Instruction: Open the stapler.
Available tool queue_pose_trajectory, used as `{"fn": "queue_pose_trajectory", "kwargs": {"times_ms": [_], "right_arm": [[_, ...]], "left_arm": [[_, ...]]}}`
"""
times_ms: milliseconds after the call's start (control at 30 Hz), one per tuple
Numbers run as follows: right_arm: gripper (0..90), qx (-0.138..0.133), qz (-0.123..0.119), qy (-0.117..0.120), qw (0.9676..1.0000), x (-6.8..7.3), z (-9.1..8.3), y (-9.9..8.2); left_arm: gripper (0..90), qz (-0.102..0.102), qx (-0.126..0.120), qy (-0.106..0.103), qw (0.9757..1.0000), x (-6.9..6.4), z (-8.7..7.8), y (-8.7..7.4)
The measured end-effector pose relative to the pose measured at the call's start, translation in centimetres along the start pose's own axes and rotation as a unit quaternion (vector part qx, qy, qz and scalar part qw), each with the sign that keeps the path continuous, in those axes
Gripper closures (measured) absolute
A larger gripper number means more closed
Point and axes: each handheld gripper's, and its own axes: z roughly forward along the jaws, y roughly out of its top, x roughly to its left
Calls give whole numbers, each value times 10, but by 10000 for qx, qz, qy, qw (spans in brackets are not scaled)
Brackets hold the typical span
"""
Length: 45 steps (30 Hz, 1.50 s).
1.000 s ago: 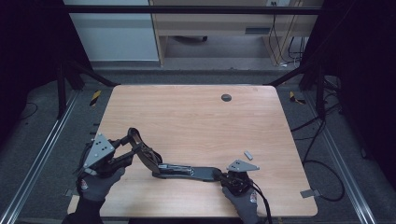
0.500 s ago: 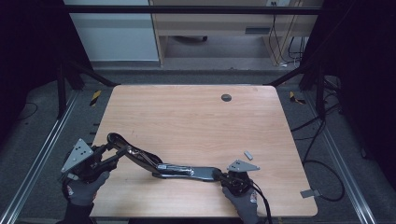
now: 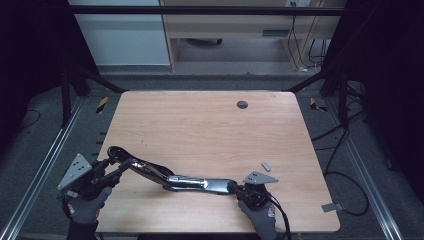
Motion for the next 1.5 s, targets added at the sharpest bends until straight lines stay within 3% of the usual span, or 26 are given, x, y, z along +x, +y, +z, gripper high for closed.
{"fn": "queue_pose_trajectory", "kwargs": {"times_ms": [300, 433, 733, 1133, 1500], "right_arm": [[900, -6, 1, -8, 10000, 0, 0, 0], [900, -5, -29, -21, 10000, 0, 1, 0], [900, 21, -24, -44, 10000, 2, 1, 0], [900, 9, -22, -52, 10000, 2, 1, 0], [900, 11, -19, -65, 10000, 2, 1, 0]], "left_arm": [[536, -23, -19, 36, 10000, 2, 1, -1], [510, 159, 9, 149, 9998, 1, 2, 0], [315, 167, 73, 210, 9996, 1, -4, 1], [275, 258, 483, 330, 9980, -1, -11, -11], [292, 232, 881, 507, 9945, 2, -13, -33]]}}
